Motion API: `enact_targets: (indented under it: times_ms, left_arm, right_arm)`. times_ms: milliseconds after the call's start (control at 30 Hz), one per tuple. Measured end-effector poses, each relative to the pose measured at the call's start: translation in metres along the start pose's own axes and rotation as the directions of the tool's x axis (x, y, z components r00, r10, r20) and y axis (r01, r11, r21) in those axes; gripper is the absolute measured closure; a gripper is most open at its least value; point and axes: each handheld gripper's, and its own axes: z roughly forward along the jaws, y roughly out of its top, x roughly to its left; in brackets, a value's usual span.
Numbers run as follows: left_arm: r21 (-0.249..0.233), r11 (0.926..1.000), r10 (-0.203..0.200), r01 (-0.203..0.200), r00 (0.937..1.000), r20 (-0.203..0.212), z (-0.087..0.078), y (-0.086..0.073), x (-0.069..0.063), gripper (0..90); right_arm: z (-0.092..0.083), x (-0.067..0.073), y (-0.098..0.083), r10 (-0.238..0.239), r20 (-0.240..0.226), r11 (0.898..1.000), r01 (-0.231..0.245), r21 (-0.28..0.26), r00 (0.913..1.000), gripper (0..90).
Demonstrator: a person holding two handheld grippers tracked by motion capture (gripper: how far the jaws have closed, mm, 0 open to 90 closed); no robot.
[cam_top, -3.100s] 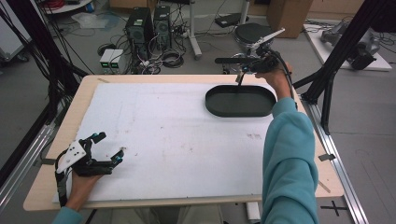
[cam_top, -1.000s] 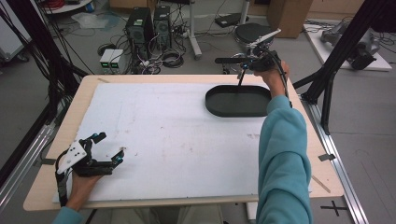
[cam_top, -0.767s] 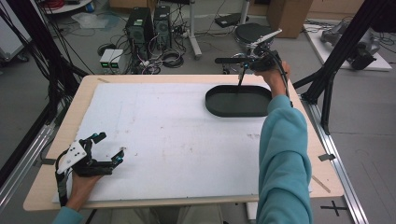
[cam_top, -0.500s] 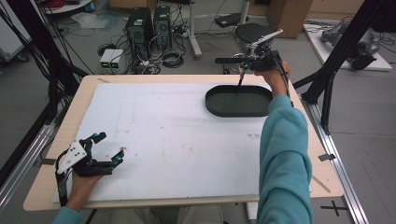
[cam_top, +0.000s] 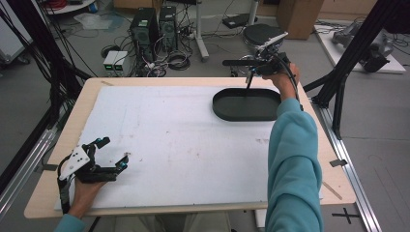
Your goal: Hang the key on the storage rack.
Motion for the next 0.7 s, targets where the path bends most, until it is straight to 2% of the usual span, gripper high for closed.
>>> enact_targets:
  times_ms: [300, 333, 367, 433, 500, 633, 700]
  left_arm:
    - [0.0, 1.0, 0.002, -0.002, 1.0, -0.001, 0.0, 0.0, 0.0, 1.9]
    - [0.0, 1.0, 0.002, -0.002, 1.0, -0.001, 0.0, 0.0, -0.0001, 1.9]
    - [0.0, 1.0, 0.002, -0.002, 1.0, -0.001, 0.0, 0.0, -0.0001, 1.9]
    - [0.0, 1.0, 0.002, -0.002, 1.0, -0.001, 0.0, 0.0, -0.0001, 1.9]
    - [0.0, 1.0, 0.002, -0.002, 1.0, -0.002, 0.0, 0.0001, -0.0001, 1.9]
    - [0.001, 1.0, 0.003, -0.003, 1.0, 0.0, 0.0, 0.0001, -0.0003, 1.9]
    - [0.0, 1.0, 0.002, -0.002, 1.0, -0.001, 0.0001, 0.0, -0.0004, 1.9]
  right_arm:
    - [-0.0009, 0.0005, -0.0002, -0.017, 0.031, 1.0, 0.017, 0.004, 0.9994, 53.6]
    - [-0.001, 0.0008, -0.0001, -0.017, 0.034, 1.0, 0.017, 0.005, 0.9993, 51.9]
    - [-0.0007, 0.0019, -0.0001, -0.026, 0.057, 1.0, 0.026, 0.004, 0.998, 47.2]
    - [-0.0008, 0.0042, 0.0001, -0.053, 0.097, 0.999, 0.053, 0.01, 0.9939, 44.6]
    - [-0.0007, 0.0055, 0.0008, -0.061, 0.113, 0.998, 0.061, 0.007, 0.9917, 40.6]
    - [-0.0002, 0.0071, 0.0006, -0.062, 0.158, 0.998, 0.059, 0.019, 0.9855, 29.8]
    - [-0.0004, 0.0062, -0.0001, -0.058, 0.164, 0.998, 0.056, 0.019, 0.9847, 25.0]
